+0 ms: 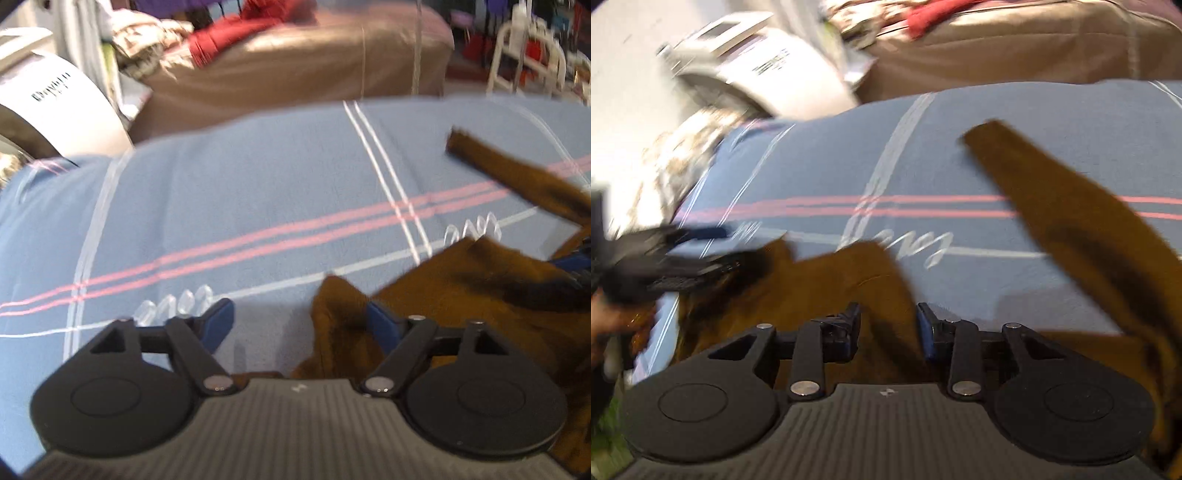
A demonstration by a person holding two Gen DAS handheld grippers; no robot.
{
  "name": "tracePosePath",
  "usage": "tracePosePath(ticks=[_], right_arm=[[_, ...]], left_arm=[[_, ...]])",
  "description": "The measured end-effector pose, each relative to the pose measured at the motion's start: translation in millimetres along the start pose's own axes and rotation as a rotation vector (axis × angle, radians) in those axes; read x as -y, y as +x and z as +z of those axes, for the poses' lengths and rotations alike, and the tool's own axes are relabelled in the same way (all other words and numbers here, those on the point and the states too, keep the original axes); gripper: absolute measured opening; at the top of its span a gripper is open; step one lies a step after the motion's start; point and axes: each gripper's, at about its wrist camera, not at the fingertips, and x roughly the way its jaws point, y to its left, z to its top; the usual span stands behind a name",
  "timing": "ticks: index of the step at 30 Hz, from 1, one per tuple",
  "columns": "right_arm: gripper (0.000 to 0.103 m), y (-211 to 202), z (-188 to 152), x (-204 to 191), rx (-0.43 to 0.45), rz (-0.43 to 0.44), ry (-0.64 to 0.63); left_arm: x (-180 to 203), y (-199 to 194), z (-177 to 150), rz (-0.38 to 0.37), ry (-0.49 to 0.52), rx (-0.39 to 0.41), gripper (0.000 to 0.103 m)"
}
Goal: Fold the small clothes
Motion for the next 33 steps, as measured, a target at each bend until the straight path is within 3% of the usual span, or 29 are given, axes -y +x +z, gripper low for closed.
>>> tracePosePath(ticks=[1,3,4,6,10,15,18,22,23,24,25,27,28,29,30,31,33], right_arm=[[0.061,-0.4,-7.1,-10.8,-0.017,-0.013,-0.071],[0.061,-1.6,-20.7,-32.0,-0.049,-0.073,-0.225],[0.061,-3.6,-26.0,-41.2,-0.057,-0.082,-0.297],[0.06,-12.6,-30.4,-46.2,-0.033,-0.051,-0.351],[0.067,-23.3,-20.2,-32.4,0.028,-0.022,-0.268],[0.068,-7.6,-13.3,-24.8,0.007,0.019,-0.256],[0.068,-5.3,-18.6,-42.4,-0.028,0.095,-0.404],[0.068,0.6,-20.8,-58.5,-0.007,-0.022,-0.573],[0.07,1.2,-17.4,-57.0,-0.001,-0.004,-0.576],[0.073,2.8,-12.8,-53.9,-0.005,0.033,-0.571],[0.097,7.6,-8.3,-50.8,-0.035,0.065,-0.568],[0.103,25.6,-1.1,-47.1,-0.155,0.071,-0.588],[0.092,32.3,1.6,-45.7,-0.163,0.042,-0.594],[0.067,34.9,4.7,-42.2,-0.167,0.059,-0.572],[0.05,35.9,10.2,-39.0,-0.182,0.104,-0.538],[0.026,35.2,15.9,-36.9,-0.193,0.129,-0.512],[0.016,27.6,24.9,-34.7,-0.172,0.131,-0.499]], left_arm=[[3.3,6.0,-3.0,-0.027,0.005,-0.027,0.04],[6.5,6.0,-12.5,-0.056,-0.006,-0.007,0.024],[6.0,4.4,-17.3,-0.042,-0.012,-0.003,0.007],[1.1,-2.0,-25.7,-0.046,-0.033,0.003,0.005],[-10.8,-14.5,-38.7,-0.06,-0.053,-0.002,0.005],[-14.5,-17.1,-42.9,-0.06,-0.062,-0.008,0.005],[-11.5,-15.3,-40.6,-0.052,-0.052,-0.011,0.005],[-10.0,-14.3,-39.4,-0.05,-0.034,-0.015,0.005],[-10.0,-14.1,-40.0,-0.051,-0.032,-0.015,0.005],[-9.8,-13.8,-40.3,-0.051,-0.027,-0.016,0.005],[-9.5,-13.2,-40.1,-0.051,-0.02,-0.018,0.005],[-8.3,-12.1,-38.9,-0.049,-0.01,-0.023,0.005],[-7.9,-11.8,-38.1,-0.048,-0.006,-0.025,0.005],[-7.5,-11.0,-37.0,-0.047,-0.002,-0.027,0.005],[-7.6,-10.8,-36.1,-0.047,-0.001,-0.028,0.005],[-8.3,-10.8,-34.8,-0.048,-0.004,-0.028,0.005],[-10.3,-9.4,-28.5,-0.047,-0.016,-0.021,0.005]])
